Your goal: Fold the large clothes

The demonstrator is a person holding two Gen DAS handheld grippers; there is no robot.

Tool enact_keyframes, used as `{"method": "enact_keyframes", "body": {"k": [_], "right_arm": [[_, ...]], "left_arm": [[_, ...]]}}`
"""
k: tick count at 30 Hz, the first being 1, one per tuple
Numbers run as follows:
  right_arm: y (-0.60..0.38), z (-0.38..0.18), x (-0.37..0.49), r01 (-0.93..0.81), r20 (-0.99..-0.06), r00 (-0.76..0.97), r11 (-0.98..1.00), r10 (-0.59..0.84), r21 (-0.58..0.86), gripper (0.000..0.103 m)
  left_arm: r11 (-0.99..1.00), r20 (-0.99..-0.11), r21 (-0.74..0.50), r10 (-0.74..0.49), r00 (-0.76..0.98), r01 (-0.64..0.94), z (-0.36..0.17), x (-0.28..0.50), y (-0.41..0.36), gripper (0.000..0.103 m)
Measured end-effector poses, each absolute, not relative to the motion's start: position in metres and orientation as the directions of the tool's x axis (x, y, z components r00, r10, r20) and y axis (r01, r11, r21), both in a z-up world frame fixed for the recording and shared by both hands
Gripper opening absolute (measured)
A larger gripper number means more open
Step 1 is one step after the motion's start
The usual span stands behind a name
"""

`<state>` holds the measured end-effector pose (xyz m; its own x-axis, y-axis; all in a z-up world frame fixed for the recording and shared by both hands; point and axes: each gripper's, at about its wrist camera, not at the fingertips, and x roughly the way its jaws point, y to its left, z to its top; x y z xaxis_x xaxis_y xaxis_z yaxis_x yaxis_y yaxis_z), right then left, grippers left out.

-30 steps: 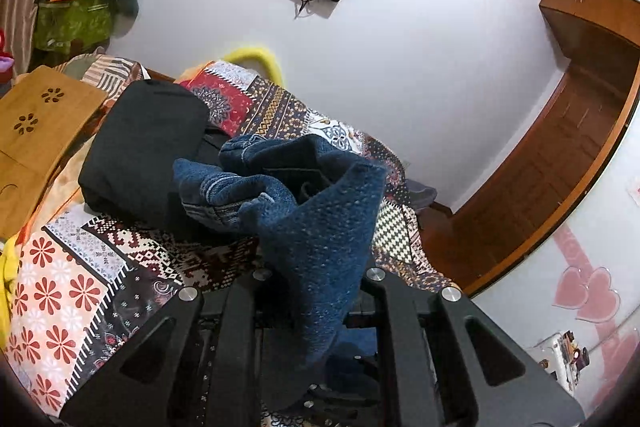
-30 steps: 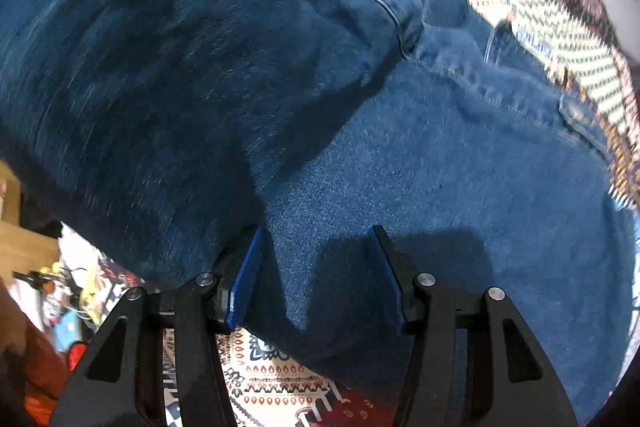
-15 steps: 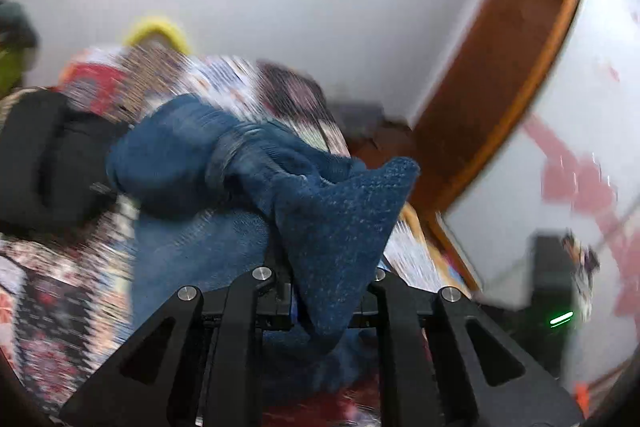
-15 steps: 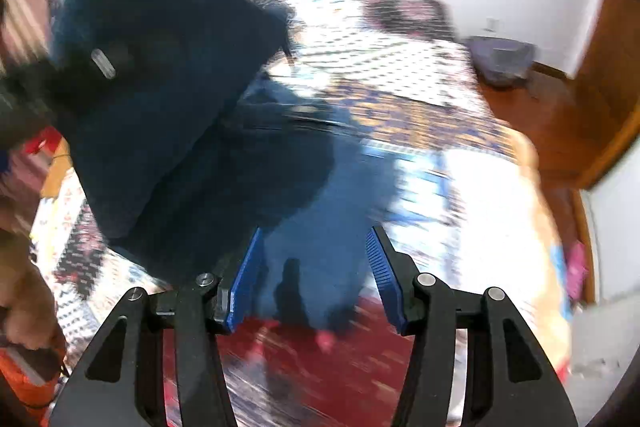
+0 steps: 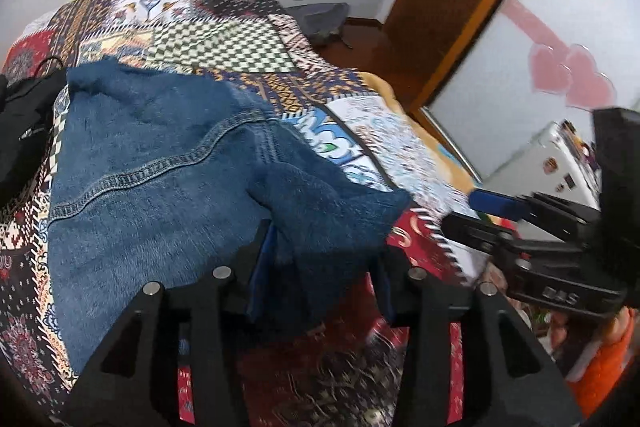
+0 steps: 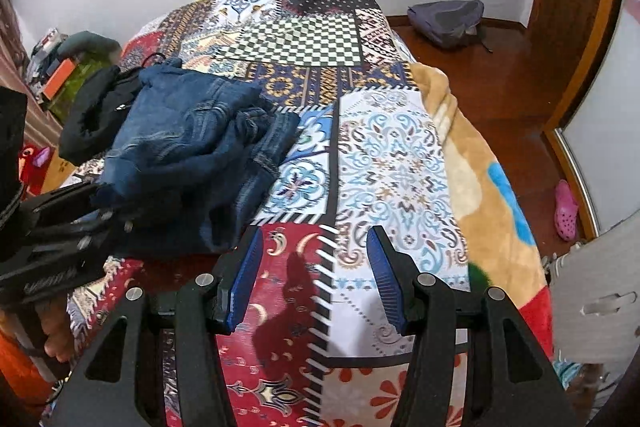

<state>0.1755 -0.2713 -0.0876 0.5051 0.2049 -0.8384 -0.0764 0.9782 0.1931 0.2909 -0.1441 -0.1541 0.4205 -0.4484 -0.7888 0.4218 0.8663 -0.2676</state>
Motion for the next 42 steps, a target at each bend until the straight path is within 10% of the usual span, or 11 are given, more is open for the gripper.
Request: {"method": "enact_keyframes", "body": {"k": [12, 25, 42], "right_arm": [[-0.229, -0.051, 0.171, -0.19, -0.78, 0.581, 0.971, 0.233, 0.148, 0.05], [-0.171, -0.078, 0.206, -0.272, -0.812, 0.51, 0.949, 0.283, 0.16, 0.05], [-0.203, -0.099, 0.192, -0.226, -0.847, 0.463, 0.959, 0.26, 0.17, 0.068]], "left_arm": [[0.936, -0.699, -0.127, -0.319, 0.64, 0.328, -0.106, 0.259, -0.058, 0.067], [0.98, -0.834, -0.011, -0.118, 0.539, 0.198, -0.183, 0.28, 0.009, 0.068], [0.983, -0.789, 0.058, -0.063, 0.611, 0.177, -0.175, 0.262, 0.016, 0.075]]}}
